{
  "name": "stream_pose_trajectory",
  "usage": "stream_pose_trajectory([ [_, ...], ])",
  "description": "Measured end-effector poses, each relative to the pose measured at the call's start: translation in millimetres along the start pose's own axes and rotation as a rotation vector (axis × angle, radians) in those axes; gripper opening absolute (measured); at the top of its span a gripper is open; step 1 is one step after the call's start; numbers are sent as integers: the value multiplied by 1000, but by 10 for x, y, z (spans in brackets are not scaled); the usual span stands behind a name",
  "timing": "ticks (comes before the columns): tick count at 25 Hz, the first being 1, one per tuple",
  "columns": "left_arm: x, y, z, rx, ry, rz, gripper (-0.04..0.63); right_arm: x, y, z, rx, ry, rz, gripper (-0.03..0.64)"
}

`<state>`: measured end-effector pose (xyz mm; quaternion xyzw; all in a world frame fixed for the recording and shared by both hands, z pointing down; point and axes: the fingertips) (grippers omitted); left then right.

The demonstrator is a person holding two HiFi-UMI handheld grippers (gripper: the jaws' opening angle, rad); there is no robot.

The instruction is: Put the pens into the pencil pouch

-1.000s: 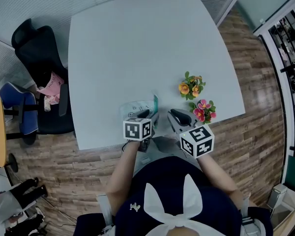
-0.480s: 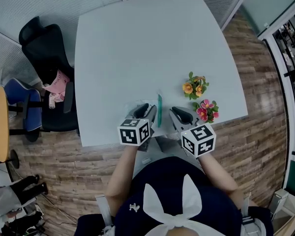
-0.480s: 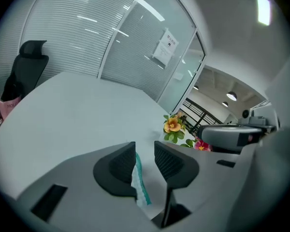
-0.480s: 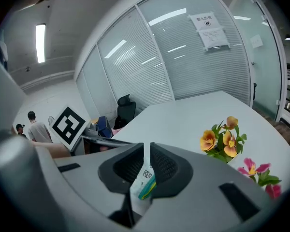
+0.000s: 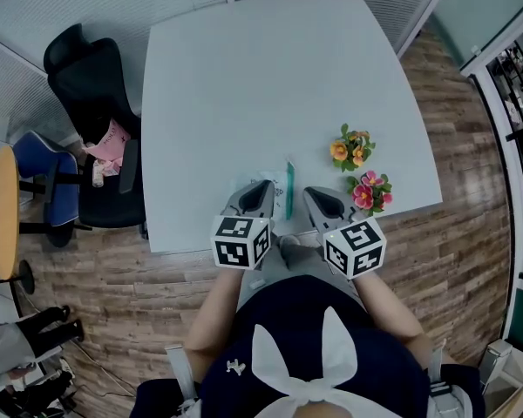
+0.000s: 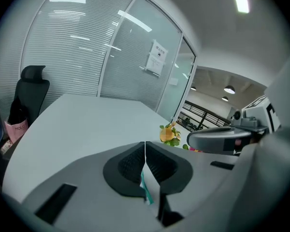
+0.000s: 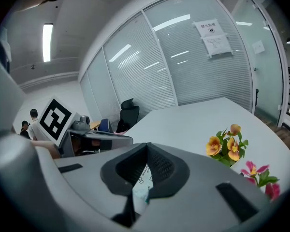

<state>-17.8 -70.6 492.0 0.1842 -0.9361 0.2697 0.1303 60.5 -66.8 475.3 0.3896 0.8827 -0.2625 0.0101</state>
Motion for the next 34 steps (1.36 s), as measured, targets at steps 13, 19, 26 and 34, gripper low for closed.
stream_pose_trajectory([
  [13, -252, 372, 154, -4, -51, -76, 23, 171, 249, 116, -39, -4, -87, 3],
  [19, -234, 469, 218, -20, -61, -83, 23, 302, 254, 157, -33, 13, -96, 3],
  [26, -216, 533, 312, -51, -68, -85, 23, 343, 247, 238, -37, 36, -102, 3],
  [34, -220, 554, 272, -47, -63, -81, 23, 358, 239, 225, -34, 45, -98, 3],
])
Point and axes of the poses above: the fingertips, and each gripper's own axes: y backward along the fingers, x to its left, z out of its top, and after that the axes turned 7 degrees about -z, right-handed
